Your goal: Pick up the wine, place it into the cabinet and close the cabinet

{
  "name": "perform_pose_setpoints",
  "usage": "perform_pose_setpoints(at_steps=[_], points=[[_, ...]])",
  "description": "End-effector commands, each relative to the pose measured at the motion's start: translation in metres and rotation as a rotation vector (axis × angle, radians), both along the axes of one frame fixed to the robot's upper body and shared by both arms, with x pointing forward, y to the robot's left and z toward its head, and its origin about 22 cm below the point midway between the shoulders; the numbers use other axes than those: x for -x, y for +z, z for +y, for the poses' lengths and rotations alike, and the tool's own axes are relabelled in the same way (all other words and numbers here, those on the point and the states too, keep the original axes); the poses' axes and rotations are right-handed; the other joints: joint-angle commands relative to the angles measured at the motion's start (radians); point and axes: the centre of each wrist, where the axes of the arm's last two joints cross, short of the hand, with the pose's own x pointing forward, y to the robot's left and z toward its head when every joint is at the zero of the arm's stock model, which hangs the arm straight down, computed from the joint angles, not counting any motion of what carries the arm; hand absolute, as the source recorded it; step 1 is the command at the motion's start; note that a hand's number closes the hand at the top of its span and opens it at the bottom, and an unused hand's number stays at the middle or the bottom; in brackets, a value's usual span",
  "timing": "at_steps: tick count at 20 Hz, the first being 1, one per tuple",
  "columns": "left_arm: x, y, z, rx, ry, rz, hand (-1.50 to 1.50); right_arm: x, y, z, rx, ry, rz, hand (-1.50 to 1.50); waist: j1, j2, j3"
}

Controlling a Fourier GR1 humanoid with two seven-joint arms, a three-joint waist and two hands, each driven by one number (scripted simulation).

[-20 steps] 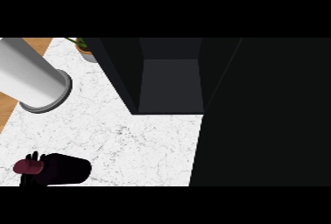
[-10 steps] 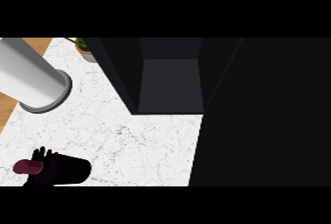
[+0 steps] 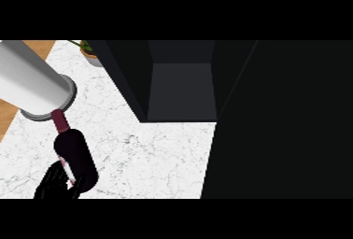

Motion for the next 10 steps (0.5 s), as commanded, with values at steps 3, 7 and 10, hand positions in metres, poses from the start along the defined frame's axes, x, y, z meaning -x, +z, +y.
perform_pose_setpoints(at_steps=[3,7,10], points=[[-0.021,0.005,-0.003,-0.131,-0.114,-0.064,1.50,0.017,-0.002,-0.012,-0.002,0.076,0.030,-1.50,-0.003,0.001,0.001],[-0.009,0.006,-0.002,-0.254,-0.104,-0.119,1.50,0.021,-0.004,-0.010,-0.003,0.061,0.039,-1.50,0.003,-0.001,0.001],[-0.060,0.018,-0.036,-0.277,-0.196,-0.158,1.50,0.020,-0.002,-0.010,-0.011,0.073,0.030,-1.50,-0.008,0.000,0.000]])
